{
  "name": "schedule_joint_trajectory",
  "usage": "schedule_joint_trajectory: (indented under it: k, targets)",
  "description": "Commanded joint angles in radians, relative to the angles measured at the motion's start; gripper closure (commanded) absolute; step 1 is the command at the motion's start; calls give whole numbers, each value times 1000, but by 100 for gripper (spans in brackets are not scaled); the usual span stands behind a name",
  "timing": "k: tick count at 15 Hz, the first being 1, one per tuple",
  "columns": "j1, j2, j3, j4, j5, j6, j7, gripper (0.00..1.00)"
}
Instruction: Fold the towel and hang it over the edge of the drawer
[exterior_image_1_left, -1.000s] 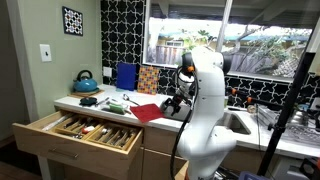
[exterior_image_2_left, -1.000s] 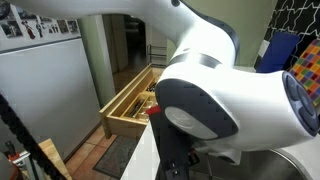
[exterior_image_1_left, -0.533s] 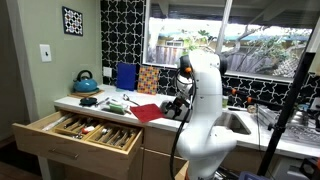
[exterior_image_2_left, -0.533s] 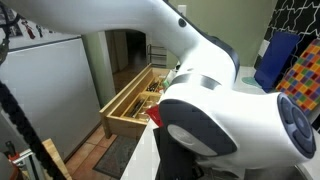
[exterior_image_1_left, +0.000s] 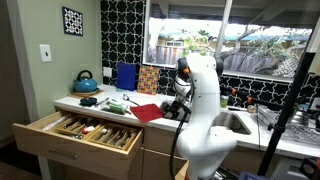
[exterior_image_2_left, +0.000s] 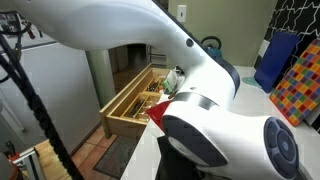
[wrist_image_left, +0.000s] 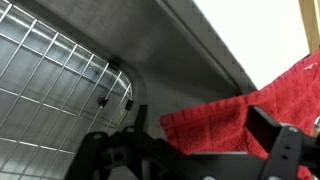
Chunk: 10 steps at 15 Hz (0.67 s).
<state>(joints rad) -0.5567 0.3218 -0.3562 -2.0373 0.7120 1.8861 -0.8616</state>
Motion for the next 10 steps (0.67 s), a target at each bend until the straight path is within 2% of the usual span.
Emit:
schedule_joint_trajectory:
  k: [1,5,8,10]
  targets:
    - [-34,34,23,12,94,-16,-72,0]
    - [-44,55,28,16,172,-38,-115,1]
    - [-45,54,27,14,210,-49,-143,32]
    - [-39,40,21,12,204,-55,-153,48]
